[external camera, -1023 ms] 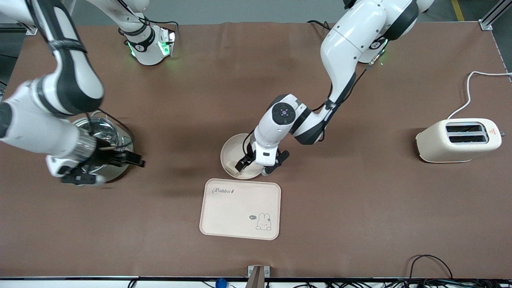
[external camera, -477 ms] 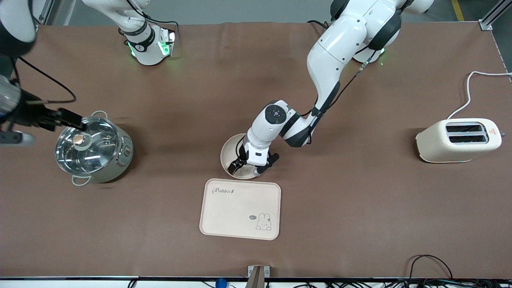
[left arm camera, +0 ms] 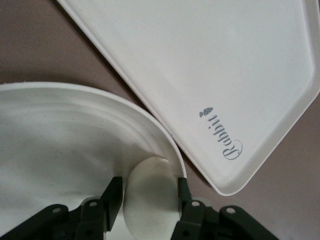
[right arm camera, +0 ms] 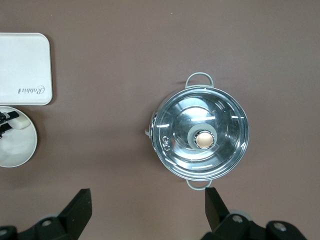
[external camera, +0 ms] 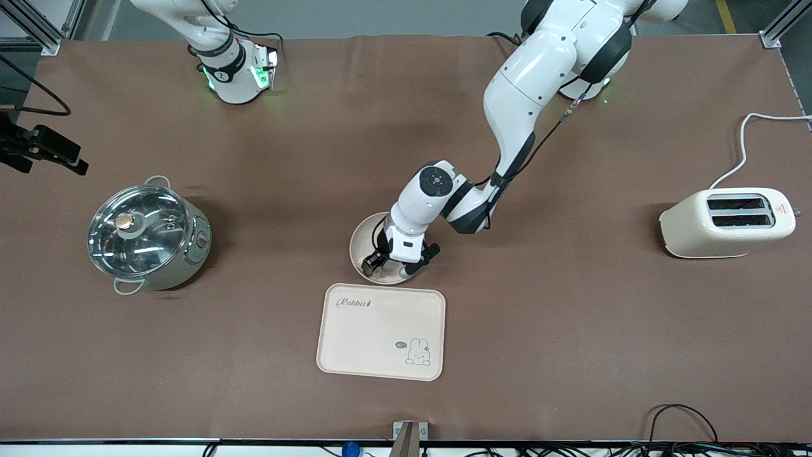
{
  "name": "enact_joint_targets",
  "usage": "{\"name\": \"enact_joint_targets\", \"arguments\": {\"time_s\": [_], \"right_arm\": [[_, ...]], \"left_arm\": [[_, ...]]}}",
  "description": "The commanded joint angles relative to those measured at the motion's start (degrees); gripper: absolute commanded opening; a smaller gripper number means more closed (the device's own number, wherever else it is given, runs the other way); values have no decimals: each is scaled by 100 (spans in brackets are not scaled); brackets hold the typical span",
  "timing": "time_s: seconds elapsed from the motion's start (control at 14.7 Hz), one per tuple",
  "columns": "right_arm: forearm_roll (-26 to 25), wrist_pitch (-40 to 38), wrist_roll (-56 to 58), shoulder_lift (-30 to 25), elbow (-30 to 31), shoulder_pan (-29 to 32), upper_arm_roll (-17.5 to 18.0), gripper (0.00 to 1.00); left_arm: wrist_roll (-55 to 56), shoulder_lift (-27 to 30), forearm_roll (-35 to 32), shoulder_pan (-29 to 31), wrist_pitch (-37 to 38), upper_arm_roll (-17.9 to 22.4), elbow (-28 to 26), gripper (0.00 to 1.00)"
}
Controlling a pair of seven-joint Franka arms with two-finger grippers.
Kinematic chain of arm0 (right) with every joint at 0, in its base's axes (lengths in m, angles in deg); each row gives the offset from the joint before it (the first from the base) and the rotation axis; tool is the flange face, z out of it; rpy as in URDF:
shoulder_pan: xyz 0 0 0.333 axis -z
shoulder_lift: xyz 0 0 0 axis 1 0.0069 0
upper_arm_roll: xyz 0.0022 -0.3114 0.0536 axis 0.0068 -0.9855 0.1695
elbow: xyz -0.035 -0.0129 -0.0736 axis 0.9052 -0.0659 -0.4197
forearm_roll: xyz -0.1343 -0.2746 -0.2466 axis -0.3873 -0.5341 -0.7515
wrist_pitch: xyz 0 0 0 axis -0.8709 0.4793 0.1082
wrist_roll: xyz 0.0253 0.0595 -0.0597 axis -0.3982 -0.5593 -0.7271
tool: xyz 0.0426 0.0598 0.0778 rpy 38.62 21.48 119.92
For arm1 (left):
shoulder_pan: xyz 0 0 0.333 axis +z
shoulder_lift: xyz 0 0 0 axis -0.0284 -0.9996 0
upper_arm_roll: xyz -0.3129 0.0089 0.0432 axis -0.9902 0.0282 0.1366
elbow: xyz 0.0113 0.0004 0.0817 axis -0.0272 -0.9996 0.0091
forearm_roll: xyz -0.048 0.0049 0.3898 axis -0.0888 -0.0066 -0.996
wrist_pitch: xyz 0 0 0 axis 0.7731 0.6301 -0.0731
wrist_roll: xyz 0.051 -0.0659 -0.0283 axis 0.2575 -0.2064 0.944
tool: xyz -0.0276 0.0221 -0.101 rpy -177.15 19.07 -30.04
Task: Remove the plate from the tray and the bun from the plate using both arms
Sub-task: 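Close the left gripper on the white bun inside the plate, then carry the bun with the left gripper toward the toaster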
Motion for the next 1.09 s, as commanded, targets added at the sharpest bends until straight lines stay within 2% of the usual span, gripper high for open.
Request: {"name": "enact_joint_targets", "arguments": {"time_s": [0.0,0.14,0.34,0.48,0.82,1.02], "right_arm": [[-94,73,27,-80,153,25,19,100],[-59,82,36,-80,136,51,10,100],[-76,-31,71,-88,118,200,-16,100],[-77,-32,62,-80,118,218,-25,100],[-59,-6,62,-71,65,201,-8,100],[-59,12,62,-62,56,174,10,100]], "left_arm": [[12,-76,24,-77,-34,80,164,32],[21,-32,24,-69,-17,80,173,27],[39,74,7,-69,53,80,164,27],[39,354,-2,-51,403,80,77,27],[39,1461,-37,361,2738,264,24,30],[-93,1901,-545,923,4276,318,24,31]]}}
